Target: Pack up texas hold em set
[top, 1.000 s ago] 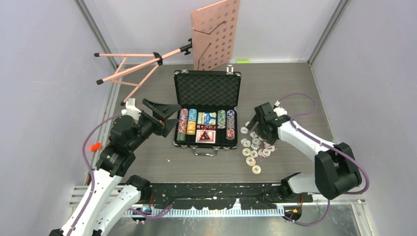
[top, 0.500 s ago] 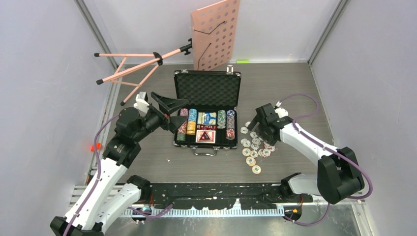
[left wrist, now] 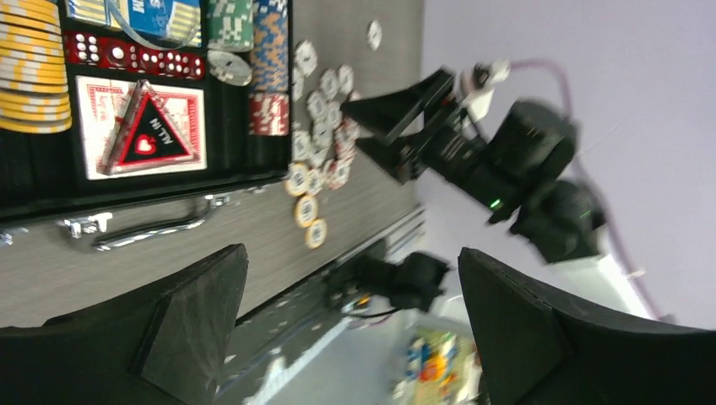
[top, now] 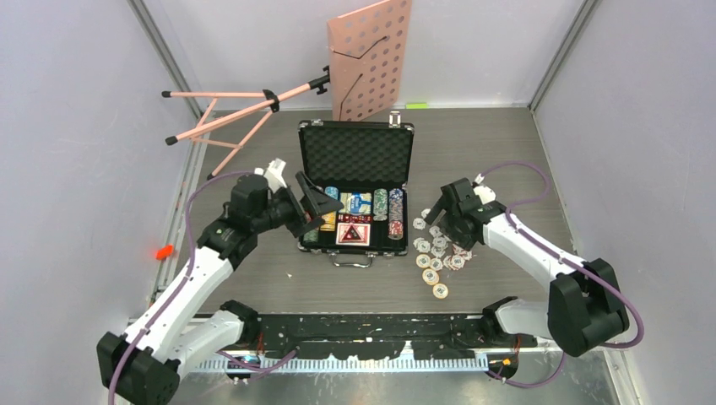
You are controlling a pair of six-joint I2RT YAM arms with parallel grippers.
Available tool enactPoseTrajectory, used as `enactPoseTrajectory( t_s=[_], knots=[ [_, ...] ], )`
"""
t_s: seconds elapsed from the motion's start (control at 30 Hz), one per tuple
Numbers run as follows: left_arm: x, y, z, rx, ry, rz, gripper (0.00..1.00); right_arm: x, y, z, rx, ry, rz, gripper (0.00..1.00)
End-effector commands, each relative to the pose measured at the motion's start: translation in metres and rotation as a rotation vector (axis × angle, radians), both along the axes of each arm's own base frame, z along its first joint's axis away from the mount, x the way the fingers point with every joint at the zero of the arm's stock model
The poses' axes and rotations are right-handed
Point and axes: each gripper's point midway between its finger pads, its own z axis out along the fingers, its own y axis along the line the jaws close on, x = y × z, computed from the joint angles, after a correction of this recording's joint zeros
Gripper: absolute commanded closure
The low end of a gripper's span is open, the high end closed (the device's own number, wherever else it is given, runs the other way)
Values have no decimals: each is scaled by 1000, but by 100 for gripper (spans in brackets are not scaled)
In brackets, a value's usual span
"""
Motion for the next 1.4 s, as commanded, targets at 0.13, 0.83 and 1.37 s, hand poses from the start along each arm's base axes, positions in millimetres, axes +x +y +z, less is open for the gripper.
enactPoseTrajectory(
  t_s=[0.13, 0.83, 1.37],
  knots=[
    [-20, -34, -35, 281, -313, -308, 0, 1, 3, -5, 13, 57, -47, 10],
    [-44, -68, -65, 405, -444, -460, 4, 2, 22, -37, 67, 133, -43, 53],
    [-52, -53, -75, 432, -448, -440, 4, 5, 15, -1, 22, 36, 58, 67]
  ],
)
